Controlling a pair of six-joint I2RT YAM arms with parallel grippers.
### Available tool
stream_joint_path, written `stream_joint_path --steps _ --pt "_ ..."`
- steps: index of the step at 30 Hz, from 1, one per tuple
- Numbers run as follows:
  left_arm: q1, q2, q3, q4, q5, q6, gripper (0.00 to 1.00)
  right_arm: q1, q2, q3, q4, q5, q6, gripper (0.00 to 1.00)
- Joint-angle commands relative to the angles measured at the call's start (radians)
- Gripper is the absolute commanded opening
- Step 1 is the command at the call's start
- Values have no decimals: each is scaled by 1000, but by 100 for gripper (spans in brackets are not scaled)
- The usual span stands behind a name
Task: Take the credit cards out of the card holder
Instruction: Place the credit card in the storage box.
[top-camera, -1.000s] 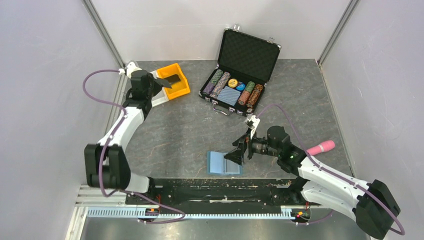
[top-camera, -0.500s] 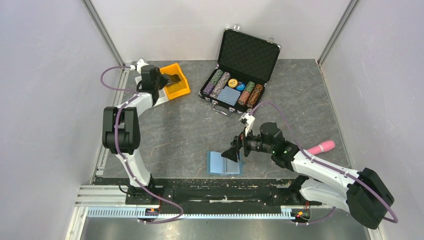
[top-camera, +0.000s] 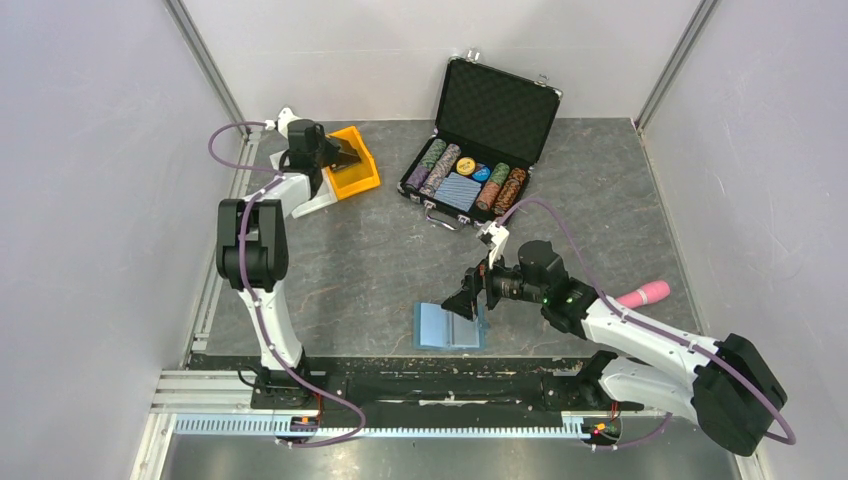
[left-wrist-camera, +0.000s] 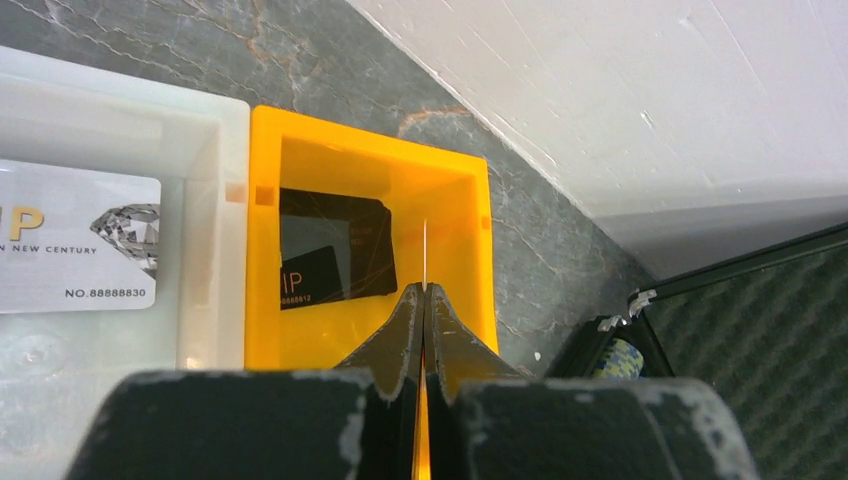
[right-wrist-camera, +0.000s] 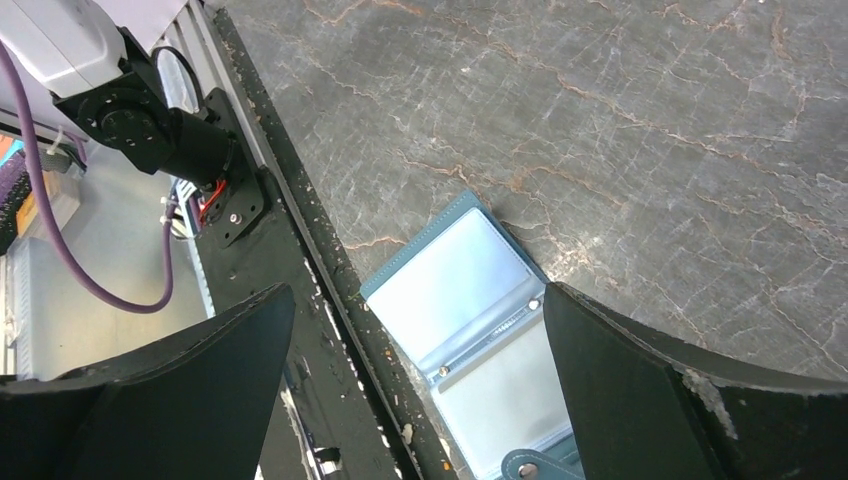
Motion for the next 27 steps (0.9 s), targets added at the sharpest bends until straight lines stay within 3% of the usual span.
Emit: stream_joint_path --steps 1,21,27 --pt "2 25 58 -15 -73 42 2 5 -17 56 -44 35 -45 98" --pt "-2 146 160 -34 -76 54 2 4 -23 84 -85 69 -52 98" --pt "-6 158 166 -34 -87 58 7 3 -12 94 -113 103 -56 98"
